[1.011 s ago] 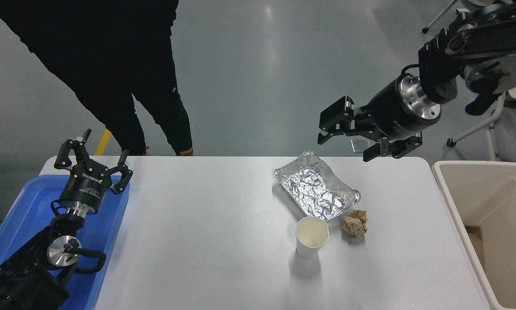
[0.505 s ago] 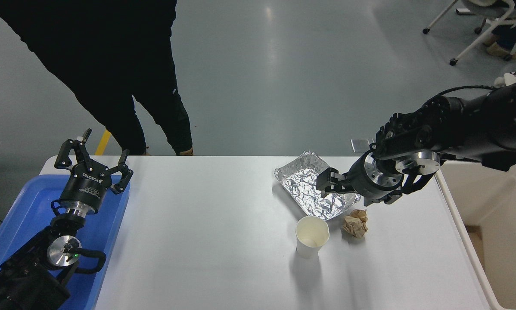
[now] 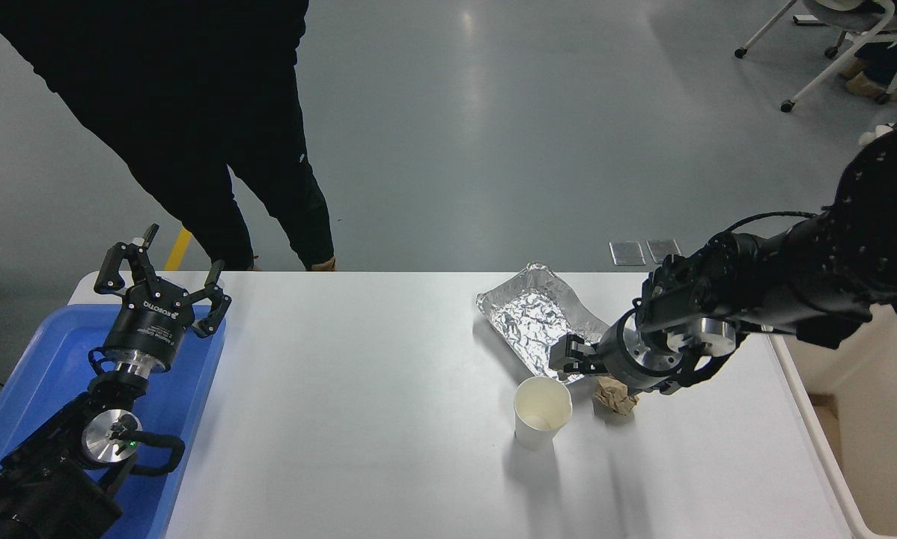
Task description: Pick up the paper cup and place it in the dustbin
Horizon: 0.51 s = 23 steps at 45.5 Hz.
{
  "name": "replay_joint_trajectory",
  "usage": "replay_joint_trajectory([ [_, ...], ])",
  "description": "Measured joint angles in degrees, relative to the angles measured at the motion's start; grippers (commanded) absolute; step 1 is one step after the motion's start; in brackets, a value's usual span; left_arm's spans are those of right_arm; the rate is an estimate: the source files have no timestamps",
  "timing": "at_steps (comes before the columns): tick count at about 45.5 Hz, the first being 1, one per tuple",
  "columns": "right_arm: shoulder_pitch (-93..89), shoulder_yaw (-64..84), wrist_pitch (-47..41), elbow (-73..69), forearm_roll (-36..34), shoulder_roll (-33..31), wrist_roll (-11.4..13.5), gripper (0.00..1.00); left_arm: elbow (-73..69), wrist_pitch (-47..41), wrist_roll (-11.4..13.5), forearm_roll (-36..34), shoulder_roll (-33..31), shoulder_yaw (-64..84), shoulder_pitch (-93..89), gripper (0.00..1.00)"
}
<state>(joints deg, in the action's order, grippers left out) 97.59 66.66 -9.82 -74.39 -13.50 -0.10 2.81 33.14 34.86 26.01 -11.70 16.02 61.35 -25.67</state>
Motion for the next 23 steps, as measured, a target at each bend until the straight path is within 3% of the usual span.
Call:
replay_joint_trajectory([
  [23, -7.4, -1.7, 0.5, 5.8, 0.3, 0.1, -0.1, 0.97, 0.0, 0.0, 0.0, 0.0, 0.0, 0.0, 0.0, 0.98],
])
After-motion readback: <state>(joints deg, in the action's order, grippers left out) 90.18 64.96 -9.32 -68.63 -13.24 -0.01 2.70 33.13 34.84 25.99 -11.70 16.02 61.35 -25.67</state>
